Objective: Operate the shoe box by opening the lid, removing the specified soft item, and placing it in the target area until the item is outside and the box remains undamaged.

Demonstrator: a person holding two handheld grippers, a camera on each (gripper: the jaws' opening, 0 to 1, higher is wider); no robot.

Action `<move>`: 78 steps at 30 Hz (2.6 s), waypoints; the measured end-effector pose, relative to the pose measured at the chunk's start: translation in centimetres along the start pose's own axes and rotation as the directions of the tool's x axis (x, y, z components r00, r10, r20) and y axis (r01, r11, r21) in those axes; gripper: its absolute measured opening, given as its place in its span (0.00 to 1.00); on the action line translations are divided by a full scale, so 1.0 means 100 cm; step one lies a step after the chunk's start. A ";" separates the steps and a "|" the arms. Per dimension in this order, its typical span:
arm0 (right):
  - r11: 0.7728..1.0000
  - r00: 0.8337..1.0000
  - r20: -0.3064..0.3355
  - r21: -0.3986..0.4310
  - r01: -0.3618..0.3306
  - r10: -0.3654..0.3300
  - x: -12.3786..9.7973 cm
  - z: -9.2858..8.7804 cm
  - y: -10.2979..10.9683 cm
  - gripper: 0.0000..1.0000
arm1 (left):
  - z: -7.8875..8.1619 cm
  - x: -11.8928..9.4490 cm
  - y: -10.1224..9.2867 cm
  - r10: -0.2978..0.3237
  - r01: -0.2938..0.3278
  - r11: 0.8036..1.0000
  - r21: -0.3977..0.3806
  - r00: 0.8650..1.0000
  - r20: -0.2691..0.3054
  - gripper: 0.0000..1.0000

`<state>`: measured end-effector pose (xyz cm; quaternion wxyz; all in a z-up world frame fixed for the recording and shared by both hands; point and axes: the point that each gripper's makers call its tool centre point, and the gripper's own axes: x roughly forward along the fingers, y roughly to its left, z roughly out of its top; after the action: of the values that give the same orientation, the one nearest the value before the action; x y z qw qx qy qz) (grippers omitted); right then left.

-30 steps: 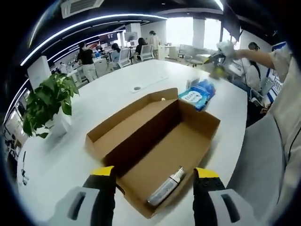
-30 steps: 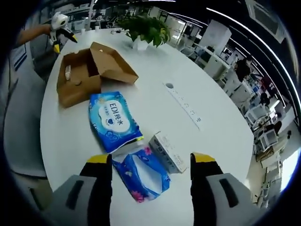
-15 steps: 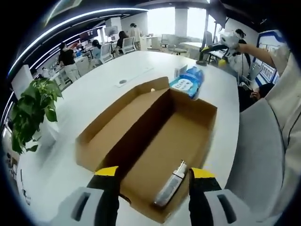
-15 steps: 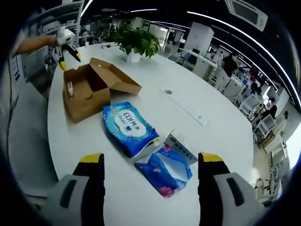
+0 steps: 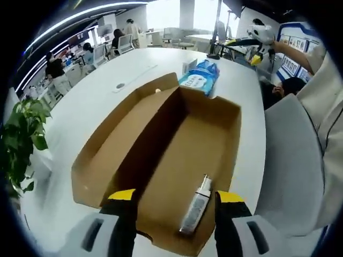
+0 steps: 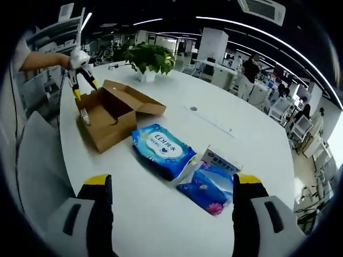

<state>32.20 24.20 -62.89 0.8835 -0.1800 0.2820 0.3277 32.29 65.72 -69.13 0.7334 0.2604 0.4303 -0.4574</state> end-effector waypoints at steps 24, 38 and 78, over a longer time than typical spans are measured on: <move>0.998 1.000 0.000 0.060 0.017 -0.017 -0.024 -0.010 0.040 0.91 | -0.034 0.043 -0.003 -0.121 0.195 0.949 0.248 0.951 -0.285 0.59; 0.997 1.000 -0.009 0.077 0.030 -0.029 -0.022 -0.012 0.045 0.90 | -0.052 0.051 -0.012 -0.163 0.284 0.905 0.316 0.918 -0.361 0.51; 0.997 0.998 0.057 0.079 -0.019 0.015 -0.019 0.007 0.067 0.87 | -0.038 0.078 -0.025 -0.125 0.212 0.924 0.319 0.955 -0.271 0.20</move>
<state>26.70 28.52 -62.04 0.8947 -0.1332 0.2715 0.3288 30.24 64.03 -77.78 0.5753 0.4009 0.4517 -0.5516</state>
